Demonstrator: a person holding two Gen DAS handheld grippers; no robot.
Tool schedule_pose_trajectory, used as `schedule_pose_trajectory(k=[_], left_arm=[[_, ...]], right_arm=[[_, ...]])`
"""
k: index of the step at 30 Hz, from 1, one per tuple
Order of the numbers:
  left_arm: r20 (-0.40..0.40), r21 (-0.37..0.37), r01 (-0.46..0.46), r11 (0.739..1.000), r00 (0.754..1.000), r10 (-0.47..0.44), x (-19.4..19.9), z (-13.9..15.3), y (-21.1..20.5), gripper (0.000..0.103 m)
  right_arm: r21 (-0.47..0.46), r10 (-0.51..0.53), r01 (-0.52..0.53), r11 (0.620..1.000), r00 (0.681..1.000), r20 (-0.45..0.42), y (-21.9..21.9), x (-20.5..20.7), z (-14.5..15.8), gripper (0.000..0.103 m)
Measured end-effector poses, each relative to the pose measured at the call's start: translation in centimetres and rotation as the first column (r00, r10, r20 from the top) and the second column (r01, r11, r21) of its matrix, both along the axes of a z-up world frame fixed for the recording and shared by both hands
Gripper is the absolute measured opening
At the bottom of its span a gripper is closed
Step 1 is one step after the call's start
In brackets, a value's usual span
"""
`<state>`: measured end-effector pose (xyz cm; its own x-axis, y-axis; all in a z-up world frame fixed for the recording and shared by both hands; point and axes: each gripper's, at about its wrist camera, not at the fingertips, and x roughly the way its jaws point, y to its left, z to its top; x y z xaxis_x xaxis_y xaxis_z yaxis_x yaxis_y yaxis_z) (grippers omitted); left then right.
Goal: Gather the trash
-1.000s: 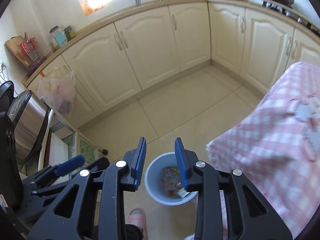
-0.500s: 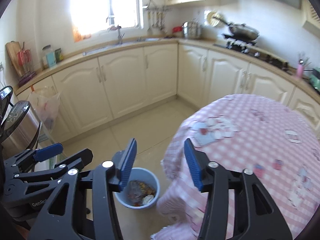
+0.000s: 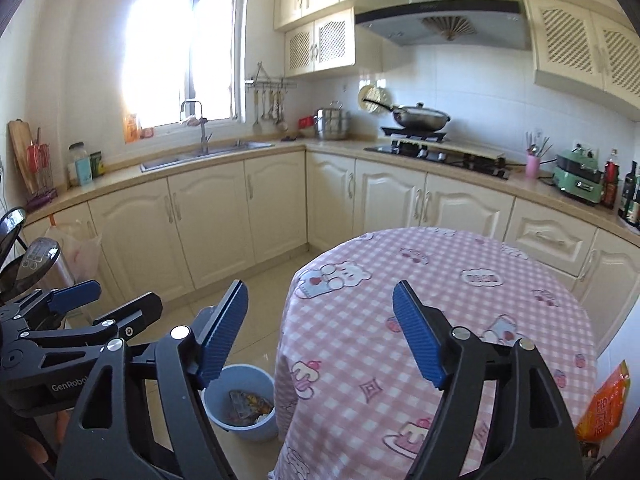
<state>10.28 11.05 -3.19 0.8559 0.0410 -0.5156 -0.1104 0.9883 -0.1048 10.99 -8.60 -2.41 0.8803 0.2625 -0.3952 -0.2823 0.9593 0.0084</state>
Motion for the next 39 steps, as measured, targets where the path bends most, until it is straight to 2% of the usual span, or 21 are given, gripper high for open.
schedule_pose_trajectory(k=[5,10,14,21,39], left_arm=[[0.055,0.04,0.015,0.999,0.998,-0.018,-3.1,1.7,-1.9,0.094],[0.112,0.061,0.033,0.998,0.993,-0.04,-5.7,3.1,-3.6,0.095],[0.153,0.092,0.027,0.995,0.987,-0.041,-7.2,3.7,-5.1,0.096],[0.181,0.125,0.043,0.991,0.981,-0.066,-8.6,4.4,-7.1,0.096],[0.233,0.148,0.08,0.986,0.966,-0.113,-10.5,5.0,-8.7,0.097]], right_arm=[[0.005,-0.046,0.046,0.999,0.997,0.06,-1.9,-3.3,0.9,0.083],[0.019,-0.071,0.069,0.997,0.99,0.119,-4.0,-6.3,1.9,0.084],[0.021,-0.088,0.086,0.996,0.984,0.158,-5.0,-8.0,2.5,0.092],[0.021,-0.125,0.124,0.992,0.97,0.209,-6.7,-10.0,2.9,0.094],[0.037,-0.171,0.167,0.985,0.956,0.237,-8.8,-11.7,2.5,0.094]])
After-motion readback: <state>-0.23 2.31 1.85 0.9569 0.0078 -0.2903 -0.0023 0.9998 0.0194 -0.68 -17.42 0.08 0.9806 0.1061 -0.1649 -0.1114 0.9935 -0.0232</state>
